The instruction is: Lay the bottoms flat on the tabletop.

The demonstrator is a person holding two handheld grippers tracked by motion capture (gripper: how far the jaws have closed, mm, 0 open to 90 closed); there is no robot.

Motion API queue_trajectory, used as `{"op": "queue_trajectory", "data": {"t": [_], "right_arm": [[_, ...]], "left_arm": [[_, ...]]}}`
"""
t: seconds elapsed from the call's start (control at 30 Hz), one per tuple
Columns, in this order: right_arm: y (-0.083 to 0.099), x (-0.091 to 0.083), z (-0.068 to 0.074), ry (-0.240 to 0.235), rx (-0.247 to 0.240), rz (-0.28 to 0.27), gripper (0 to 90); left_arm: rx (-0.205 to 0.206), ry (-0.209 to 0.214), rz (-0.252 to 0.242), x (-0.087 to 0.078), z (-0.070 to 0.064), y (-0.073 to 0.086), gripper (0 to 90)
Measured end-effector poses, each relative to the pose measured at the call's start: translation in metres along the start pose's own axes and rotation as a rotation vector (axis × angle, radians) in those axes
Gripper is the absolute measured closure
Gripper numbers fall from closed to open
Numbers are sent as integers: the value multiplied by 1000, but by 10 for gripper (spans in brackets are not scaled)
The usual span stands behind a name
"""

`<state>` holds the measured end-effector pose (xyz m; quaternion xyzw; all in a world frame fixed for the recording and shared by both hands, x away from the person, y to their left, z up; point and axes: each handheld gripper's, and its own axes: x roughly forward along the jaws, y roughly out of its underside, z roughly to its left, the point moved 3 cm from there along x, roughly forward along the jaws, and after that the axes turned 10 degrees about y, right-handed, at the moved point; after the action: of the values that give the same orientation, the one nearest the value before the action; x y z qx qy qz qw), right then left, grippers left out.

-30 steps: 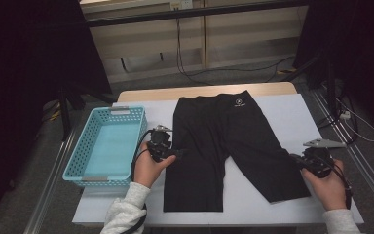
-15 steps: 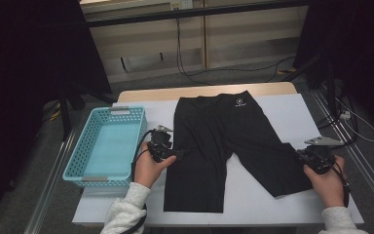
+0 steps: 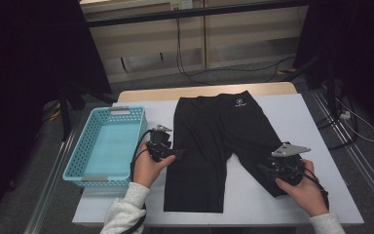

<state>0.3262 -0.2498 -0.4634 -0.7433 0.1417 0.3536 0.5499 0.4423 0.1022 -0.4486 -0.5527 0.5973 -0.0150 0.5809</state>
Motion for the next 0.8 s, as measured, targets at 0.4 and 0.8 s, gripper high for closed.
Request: {"op": "queue_trajectory", "data": {"t": [0.4, 0.8], "right_arm": [[8, 13, -12, -68, 41, 42, 900], [13, 14, -36, 72, 94, -7, 846]], "left_arm": [[11, -7, -2, 0, -1, 0, 195], [7, -7, -6, -2, -1, -1, 197]]}}
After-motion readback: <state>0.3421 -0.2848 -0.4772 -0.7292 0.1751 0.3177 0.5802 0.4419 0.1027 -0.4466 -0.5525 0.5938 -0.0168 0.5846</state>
